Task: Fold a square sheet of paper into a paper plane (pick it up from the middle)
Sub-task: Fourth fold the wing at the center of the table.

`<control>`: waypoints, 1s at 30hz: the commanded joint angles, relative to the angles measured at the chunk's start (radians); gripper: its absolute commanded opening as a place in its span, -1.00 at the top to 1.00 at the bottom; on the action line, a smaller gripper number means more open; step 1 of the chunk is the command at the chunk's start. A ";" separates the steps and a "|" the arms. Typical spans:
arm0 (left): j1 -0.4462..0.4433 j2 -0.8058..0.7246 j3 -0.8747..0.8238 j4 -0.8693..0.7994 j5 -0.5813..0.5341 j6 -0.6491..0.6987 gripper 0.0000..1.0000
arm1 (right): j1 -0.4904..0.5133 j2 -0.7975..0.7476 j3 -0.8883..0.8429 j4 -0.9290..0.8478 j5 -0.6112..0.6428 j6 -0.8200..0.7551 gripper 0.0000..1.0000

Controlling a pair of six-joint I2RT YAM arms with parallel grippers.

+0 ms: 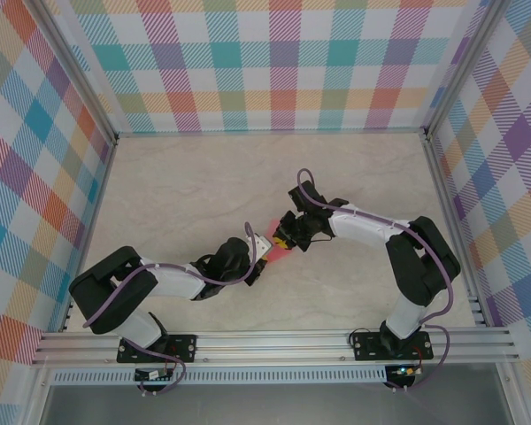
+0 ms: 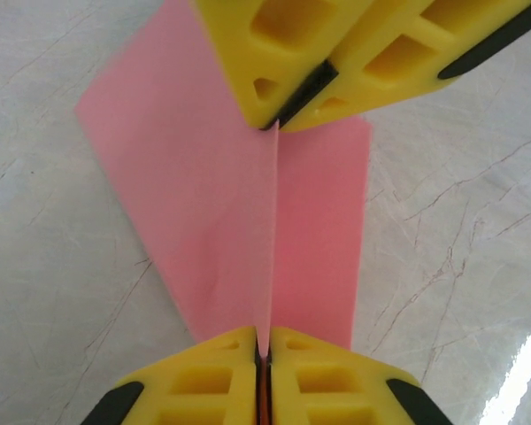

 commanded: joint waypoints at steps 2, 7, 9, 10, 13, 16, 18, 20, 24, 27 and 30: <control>-0.013 0.011 0.014 0.008 0.034 -0.048 0.84 | -0.018 -0.009 0.013 -0.023 -0.015 -0.068 0.50; -0.013 0.015 0.012 -0.004 0.063 -0.156 0.87 | -0.030 -0.045 -0.021 0.014 -0.025 -0.198 0.20; -0.014 0.010 0.004 0.000 0.056 -0.199 0.87 | -0.034 -0.065 -0.051 0.042 -0.036 -0.236 0.18; -0.014 0.006 0.002 -0.002 0.052 -0.218 0.87 | -0.036 -0.075 -0.065 0.051 -0.041 -0.256 0.16; -0.014 -0.001 0.007 -0.026 0.060 -0.258 0.87 | -0.040 -0.100 -0.102 0.072 -0.051 -0.293 0.14; -0.014 0.002 0.008 -0.031 0.071 -0.286 0.87 | -0.041 -0.129 -0.158 0.137 -0.074 -0.312 0.13; -0.014 0.011 0.010 -0.032 0.072 -0.295 0.87 | -0.041 -0.145 -0.189 0.179 -0.086 -0.323 0.13; -0.014 0.022 0.020 -0.044 0.073 -0.309 0.87 | -0.041 -0.150 -0.216 0.208 -0.094 -0.336 0.16; -0.014 0.046 0.034 -0.051 0.083 -0.352 0.88 | -0.041 -0.134 -0.236 0.232 -0.098 -0.361 0.23; -0.013 0.057 0.036 -0.048 0.088 -0.386 0.89 | -0.041 -0.109 -0.233 0.260 -0.111 -0.368 0.30; -0.013 0.062 0.041 -0.056 0.091 -0.410 0.89 | -0.041 -0.075 -0.219 0.271 -0.117 -0.365 0.36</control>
